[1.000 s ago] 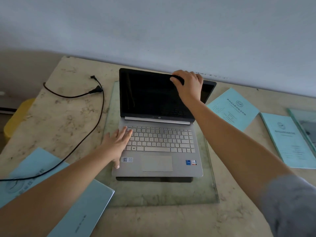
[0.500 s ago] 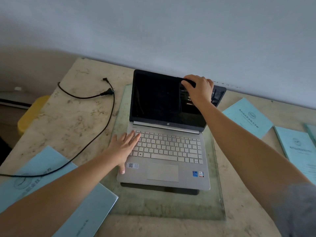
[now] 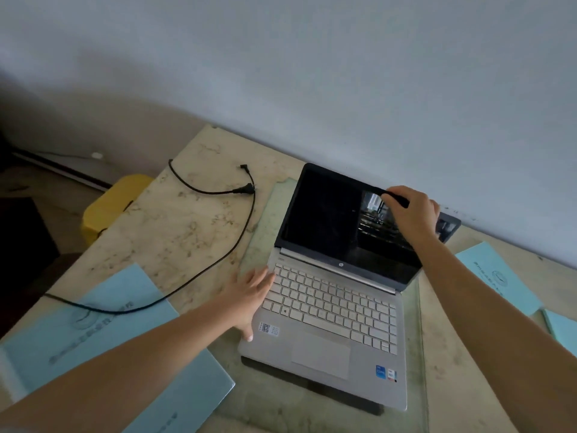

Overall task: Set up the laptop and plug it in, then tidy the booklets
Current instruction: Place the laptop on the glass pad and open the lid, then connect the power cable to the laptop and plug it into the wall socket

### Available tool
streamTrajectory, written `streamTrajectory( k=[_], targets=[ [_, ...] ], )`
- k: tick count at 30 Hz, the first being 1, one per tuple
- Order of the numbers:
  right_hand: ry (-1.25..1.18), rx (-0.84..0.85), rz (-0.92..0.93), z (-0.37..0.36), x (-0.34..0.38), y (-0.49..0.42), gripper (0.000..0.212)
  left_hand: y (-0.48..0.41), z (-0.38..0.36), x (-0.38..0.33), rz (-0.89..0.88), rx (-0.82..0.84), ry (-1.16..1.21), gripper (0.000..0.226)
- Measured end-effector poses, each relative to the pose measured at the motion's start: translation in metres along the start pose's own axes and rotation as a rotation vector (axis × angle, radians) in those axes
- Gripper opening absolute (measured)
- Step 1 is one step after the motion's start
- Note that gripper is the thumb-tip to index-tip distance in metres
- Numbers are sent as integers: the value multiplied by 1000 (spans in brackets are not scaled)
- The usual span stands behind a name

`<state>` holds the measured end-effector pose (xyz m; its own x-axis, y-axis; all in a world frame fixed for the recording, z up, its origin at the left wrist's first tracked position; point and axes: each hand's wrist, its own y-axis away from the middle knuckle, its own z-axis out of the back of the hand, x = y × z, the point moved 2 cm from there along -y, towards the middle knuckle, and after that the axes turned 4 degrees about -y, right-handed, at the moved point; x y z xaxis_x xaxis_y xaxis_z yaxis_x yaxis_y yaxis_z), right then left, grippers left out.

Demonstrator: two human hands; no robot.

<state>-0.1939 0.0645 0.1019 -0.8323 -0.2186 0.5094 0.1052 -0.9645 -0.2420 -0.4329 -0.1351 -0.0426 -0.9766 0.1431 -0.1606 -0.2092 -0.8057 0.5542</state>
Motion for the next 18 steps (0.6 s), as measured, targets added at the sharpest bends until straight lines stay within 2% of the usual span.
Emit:
streamTrajectory(
  k=[4,7,10,14,18],
  targets=[
    [-2,152,-19,7,1,-10,17,14,-6,12,-23,-41,326,115],
    [-106,322,-27,17,13,-18,12,19,0,33,39,-278,554,88],
    [-162,428,-18,16,37,-18,26,14,8,66,192,-529,713,61],
    [-135,264,156,0,79,-12,27,6,11,95,384,-651,707,46],
    [2,192,436,-19,129,14,30,0,0,103,404,-603,649,39]
  ],
)
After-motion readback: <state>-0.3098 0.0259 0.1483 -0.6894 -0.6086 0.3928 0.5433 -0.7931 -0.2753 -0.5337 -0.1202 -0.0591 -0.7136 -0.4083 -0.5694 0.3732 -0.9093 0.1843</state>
